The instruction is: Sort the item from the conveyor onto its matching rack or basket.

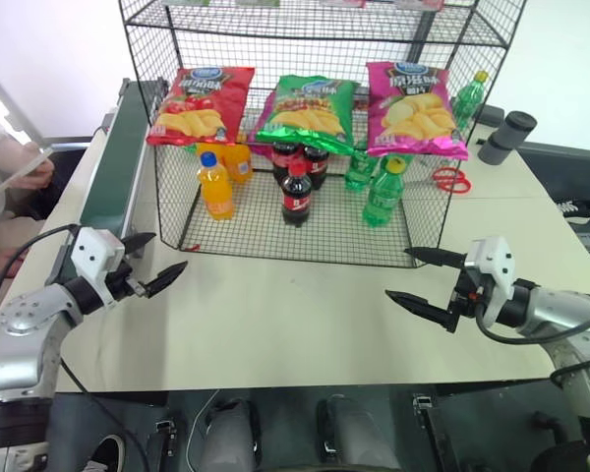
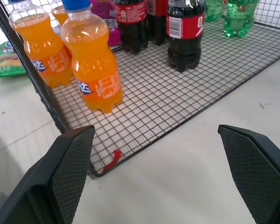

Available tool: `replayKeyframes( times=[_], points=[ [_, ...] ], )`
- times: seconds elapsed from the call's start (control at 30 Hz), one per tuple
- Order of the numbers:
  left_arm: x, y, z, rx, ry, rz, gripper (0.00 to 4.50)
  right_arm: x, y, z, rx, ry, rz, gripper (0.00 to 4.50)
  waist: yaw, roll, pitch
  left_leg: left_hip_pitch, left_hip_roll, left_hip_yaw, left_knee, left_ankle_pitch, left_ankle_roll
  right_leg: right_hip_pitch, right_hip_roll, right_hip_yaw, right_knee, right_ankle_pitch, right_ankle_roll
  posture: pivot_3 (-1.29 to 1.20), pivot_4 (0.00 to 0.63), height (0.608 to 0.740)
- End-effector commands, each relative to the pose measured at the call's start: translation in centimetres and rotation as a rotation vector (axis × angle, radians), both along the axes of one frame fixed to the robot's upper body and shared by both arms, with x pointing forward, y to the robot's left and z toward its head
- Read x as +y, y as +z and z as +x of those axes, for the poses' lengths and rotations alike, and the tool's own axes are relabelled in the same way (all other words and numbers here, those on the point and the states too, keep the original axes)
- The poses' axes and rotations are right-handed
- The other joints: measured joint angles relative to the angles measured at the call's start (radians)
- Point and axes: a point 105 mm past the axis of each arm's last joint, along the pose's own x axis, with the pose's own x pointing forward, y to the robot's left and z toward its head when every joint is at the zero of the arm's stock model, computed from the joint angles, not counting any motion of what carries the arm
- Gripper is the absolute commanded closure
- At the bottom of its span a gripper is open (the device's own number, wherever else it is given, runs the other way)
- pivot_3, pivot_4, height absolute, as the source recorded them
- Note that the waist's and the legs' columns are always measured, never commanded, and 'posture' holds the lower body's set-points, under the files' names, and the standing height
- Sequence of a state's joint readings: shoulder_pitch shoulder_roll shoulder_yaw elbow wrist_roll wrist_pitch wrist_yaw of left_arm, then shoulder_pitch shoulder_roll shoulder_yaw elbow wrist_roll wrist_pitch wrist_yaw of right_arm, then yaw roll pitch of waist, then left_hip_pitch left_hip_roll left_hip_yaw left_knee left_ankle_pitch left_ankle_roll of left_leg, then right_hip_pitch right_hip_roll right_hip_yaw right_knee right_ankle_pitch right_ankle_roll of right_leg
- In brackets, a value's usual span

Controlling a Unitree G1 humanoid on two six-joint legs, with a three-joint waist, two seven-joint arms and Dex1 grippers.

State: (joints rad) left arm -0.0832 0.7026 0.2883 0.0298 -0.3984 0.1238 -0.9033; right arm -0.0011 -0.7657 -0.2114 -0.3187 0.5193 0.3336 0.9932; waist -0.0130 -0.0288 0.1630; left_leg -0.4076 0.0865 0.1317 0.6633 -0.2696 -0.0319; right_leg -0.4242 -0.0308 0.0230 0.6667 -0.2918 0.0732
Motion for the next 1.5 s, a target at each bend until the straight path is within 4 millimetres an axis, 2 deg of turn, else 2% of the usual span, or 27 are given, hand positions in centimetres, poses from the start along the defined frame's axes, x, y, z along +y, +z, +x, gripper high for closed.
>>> replayKeyframes(
  times=[0.03,1.3,1.5],
  points=[
    [0.04,1.01,0.01,-0.042,-0.012,0.02,0.0,0.04,0.79,0.01,-0.047,0.016,-0.02,0.02,0.0,0.0,0.0,0.0,0.0,0.0,0.0,0.0,0.0,0.0,0.0,0.0,0.0,0.0,0.0,0.0,0.15,0.74],
    [0.02,0.76,0.33,-0.044,-0.023,0.05,0.0,-0.05,0.34,-0.25,-0.057,0.008,-0.034,0.02,0.0,0.0,0.0,0.0,0.0,0.0,0.001,0.0,0.0,0.0,0.0,0.0,0.001,0.001,0.001,0.0,0.15,0.74],
    [-0.52,0.81,0.66,-0.052,-0.034,0.052,0.0,-0.08,0.33,-0.26,-0.061,0.005,-0.035,0.02,0.001,0.0,0.0,0.0,0.0,0.0,0.001,0.0,0.0,0.0,0.0,0.0,0.001,0.001,0.001,0.0,0.15,0.74]
  ],
)
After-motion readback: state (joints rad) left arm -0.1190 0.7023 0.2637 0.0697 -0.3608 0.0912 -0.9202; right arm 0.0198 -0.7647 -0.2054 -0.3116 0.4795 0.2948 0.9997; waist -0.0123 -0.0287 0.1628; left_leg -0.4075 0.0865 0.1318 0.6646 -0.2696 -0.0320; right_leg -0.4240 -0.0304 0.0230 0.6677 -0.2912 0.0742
